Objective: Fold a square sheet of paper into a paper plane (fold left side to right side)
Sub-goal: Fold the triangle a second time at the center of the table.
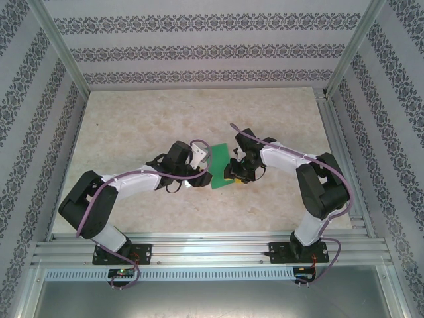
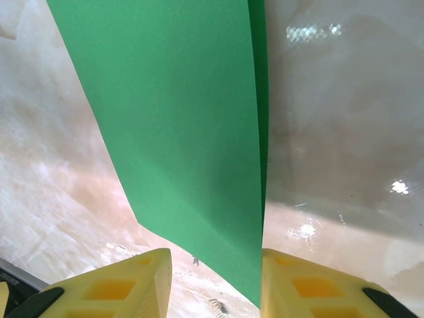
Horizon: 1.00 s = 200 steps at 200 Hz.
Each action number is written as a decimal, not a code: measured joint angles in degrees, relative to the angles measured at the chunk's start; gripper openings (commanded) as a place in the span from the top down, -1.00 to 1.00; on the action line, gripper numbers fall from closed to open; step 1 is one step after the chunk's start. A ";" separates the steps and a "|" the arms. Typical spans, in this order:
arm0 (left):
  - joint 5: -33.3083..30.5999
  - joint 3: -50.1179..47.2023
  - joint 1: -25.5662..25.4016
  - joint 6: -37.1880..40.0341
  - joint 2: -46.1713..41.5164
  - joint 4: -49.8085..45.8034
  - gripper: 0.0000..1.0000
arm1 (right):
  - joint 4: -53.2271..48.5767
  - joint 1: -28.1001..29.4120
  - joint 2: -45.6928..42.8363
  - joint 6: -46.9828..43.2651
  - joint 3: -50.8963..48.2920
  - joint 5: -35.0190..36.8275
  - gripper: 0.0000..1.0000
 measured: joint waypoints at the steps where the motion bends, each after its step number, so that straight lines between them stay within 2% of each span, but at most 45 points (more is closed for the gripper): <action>1: 0.07 -0.02 0.00 0.00 0.02 0.04 -0.14 | 0.02 0.00 0.00 0.02 0.00 -0.02 0.25; 70: 3.02 -1.38 -0.61 0.31 0.46 3.23 -0.16 | 7.93 -0.72 -2.56 4.66 -1.57 -5.57 0.25; 117: 4.07 -1.38 -1.66 0.63 4.20 4.79 -0.19 | 10.25 -0.74 -2.56 6.21 -2.16 -6.73 0.25; 200: 5.99 -0.59 -4.35 0.63 7.76 7.34 -0.40 | 12.15 -0.74 -2.56 8.68 -3.10 -7.10 0.30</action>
